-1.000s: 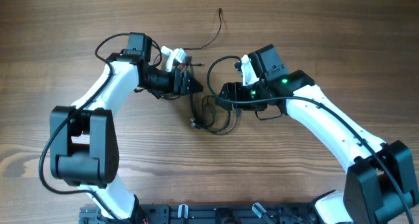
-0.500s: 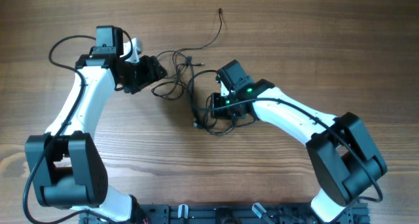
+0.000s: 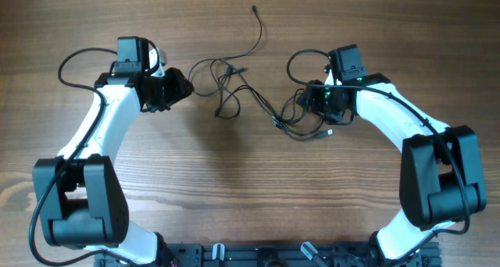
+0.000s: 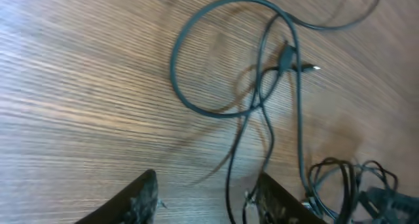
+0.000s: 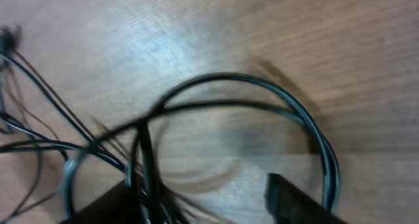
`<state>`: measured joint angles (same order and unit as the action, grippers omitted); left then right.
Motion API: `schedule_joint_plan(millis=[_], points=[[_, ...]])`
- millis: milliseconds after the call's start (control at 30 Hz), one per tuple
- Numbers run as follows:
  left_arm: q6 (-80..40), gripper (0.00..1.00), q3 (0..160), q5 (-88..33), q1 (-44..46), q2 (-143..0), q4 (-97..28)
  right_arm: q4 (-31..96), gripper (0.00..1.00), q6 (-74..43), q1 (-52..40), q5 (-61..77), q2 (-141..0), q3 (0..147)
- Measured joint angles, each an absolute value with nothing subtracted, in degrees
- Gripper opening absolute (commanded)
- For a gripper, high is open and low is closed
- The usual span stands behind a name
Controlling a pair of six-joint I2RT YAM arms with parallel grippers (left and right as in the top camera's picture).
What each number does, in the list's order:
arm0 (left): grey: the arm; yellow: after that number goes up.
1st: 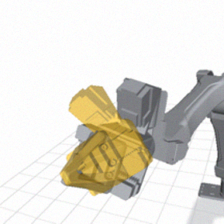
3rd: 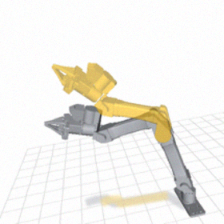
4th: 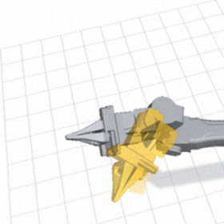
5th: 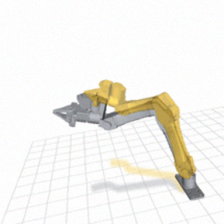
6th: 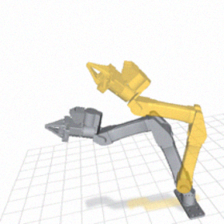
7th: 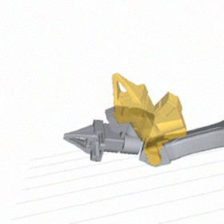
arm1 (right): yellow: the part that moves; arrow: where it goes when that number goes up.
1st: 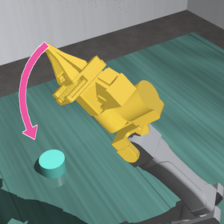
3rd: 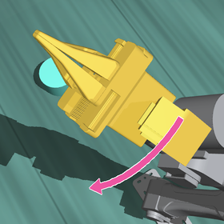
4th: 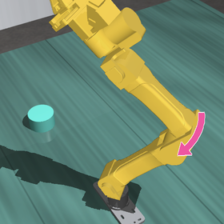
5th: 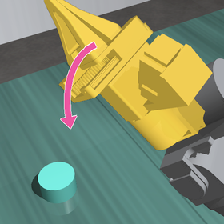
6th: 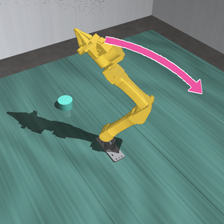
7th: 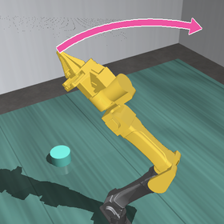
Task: Untangle cables
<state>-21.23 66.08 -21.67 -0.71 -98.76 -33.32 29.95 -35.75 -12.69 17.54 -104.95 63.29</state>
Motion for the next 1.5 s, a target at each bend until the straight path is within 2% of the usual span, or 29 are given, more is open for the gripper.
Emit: schedule_joint_plan(millis=[100, 200, 233, 300, 367, 400, 533, 667, 833, 933, 1133, 1167, 1200, 1333, 1500], points=[[-18.7, 0.56, 66.0, -26.1, -0.6, -98.8, -32.7, 37.9, 0.71, -35.3, -12.7, 18.7, -105.0, 64.6], [-14.5, 0.55, 66.0, -31.7, 0.5, -98.8, -31.9, 49.4, 0.65, -32.8, -12.7, 19.2, -104.8, 73.9], [-13.6, 0.54, 66.0, -32.9, 1.0, -98.8, -31.6, 51.1, 0.58, -32.1, -12.7, 19.2, -104.5, 76.2], [-12.1, 0.49, 66.0, -34.8, 2.6, -98.8, -31.0, 52.1, 0.31, -30.5, -12.7, 19.3, -103.4, 79.6], [-11.3, 0.44, 66.0, -35.8, 4.4, -98.8, -30.6, 52.5, 0.18, -29.8, -12.7, 19.3, -102.4, 80.2], [-10.9, 0.43, 66.0, -35.9, 5.3, -98.8, -30.2, 52.8, 0.16, -29.5, -12.8, 19.3, -102.3, 80.2], [-10.5, 0.42, 66.0, -34.7, 7.7, -98.8, -29.5, 51.0, 0.17, -29.2, -14.3, 19.3, -102.3, 79.0], [-10.5, 0.47, 65.9, -32.3, 9.4, -98.8, -29.3, 44.9, 0.29, -30.1, -17.4, 19.6, -102.3, 75.2], [-10.3, 0.48, 65.9, -31.3, 9.5, -98.8, -29.3, 38.9, 0.36, -32.4, -18.8, 19.6, -102.3, 70.3], [-10.3, 0.49, 65.9, -31.3, 9.5, -98.8, -29.3, 36.6, 0.36, -32.8, -18.8, 19.6, -102.3, 68.8], [-10.3, 0.52, 65.9, -31.3, 9.5, -98.8, -29.3, 30.8, 0.33, -34.5, -18.9, 19.6, -102.3, 65.5], [-10.3, 0.52, 65.9, -31.3, 9.5, -98.8, -29.3, 29.6, 0.22, -34.6, -18.9, 19.6, -102.3, 64.4], [-10.3, 0.52, 65.9, -31.3, 9.5, -98.8, -29.3, 27.9, 0.04, -34.8, -19.1, 19.6, -102.3, 63.0], [-10.3, 0.54, 65.9, -31.2, 9.5, -98.8, -29.3, 25.1, 0.04, -35.3, -19.4, 20.2, -102.3, 60.8], [-10.3, 0.59, 65.9, -27.2, 9.5, -98.8, -29.3, 18.0, 0.04, -33.3, -19.4, 28.8, -98.2, 61.0]])
